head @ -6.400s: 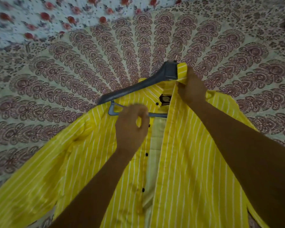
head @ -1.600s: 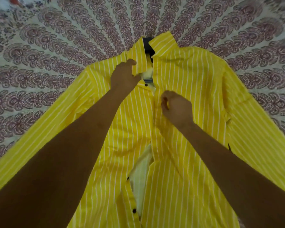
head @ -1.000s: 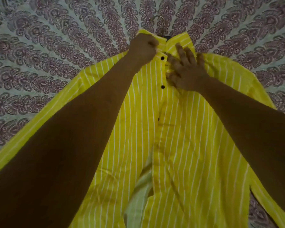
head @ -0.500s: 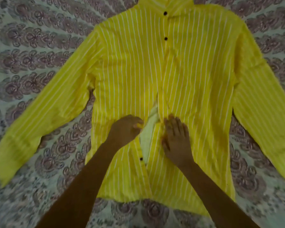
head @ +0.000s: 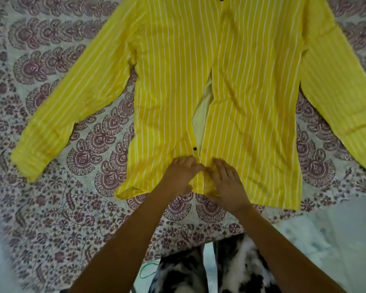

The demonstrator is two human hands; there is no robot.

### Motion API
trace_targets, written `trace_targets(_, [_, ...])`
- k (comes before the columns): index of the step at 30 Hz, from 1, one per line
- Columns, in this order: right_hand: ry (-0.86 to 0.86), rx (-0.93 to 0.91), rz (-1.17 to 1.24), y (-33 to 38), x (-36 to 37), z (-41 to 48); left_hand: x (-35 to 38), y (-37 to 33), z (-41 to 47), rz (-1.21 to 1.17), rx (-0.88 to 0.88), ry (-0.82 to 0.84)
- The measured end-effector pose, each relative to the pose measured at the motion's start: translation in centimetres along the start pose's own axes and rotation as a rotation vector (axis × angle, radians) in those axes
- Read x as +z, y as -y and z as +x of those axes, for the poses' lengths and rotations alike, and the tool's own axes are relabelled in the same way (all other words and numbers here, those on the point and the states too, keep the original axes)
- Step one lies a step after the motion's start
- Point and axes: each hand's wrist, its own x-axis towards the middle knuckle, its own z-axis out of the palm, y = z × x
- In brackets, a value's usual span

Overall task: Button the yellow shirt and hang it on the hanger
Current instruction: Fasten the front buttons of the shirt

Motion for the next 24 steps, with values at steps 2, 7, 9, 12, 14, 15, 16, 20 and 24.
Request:
trace_targets(2, [0.047,-0.021,-0.051,0.1,0.1,-0.4,0.6,0.1,-0.4,-0.036,0.049,-0.139])
trace_targets(7, [-0.050,0.023,0.047,0.5,-0.9,0.8,1.3,1.0,-1.4,-0.347,0.044,-0.345])
trace_targets(9, [-0.129,0.038,0.246,0.4,-1.5,1.0,1.1,0.9,-2.0,-0.438,0.026,-0.409])
trace_targets(12, [-0.184,-0.027,0.303,-0.2,-1.6,-0.3,1.1,0.7,-3.6,-0.524,-0.039,-0.553])
trace_targets(14, [-0.159,-0.099,0.242,-0.6,-1.8,-1.1,0.9,0.8,-4.5,-0.516,-0.036,-0.578])
trace_targets(15, [-0.165,-0.118,0.225,-0.6,-1.9,-1.7,0.9,0.7,-4.9,-0.487,-0.008,-0.562])
trace_targets(16, [-0.182,-0.128,0.210,-0.6,-1.9,-2.3,0.8,0.5,-5.4,-0.436,0.027,-0.538])
trace_targets(20, [-0.315,-0.169,0.098,0.1,-2.2,-4.3,1.3,-1.6,-6.6,-0.197,0.146,-0.447])
trace_targets(24, [-0.269,-0.205,-0.024,-0.1,-1.5,-5.4,3.1,-3.5,-5.9,-0.011,0.066,-0.266])
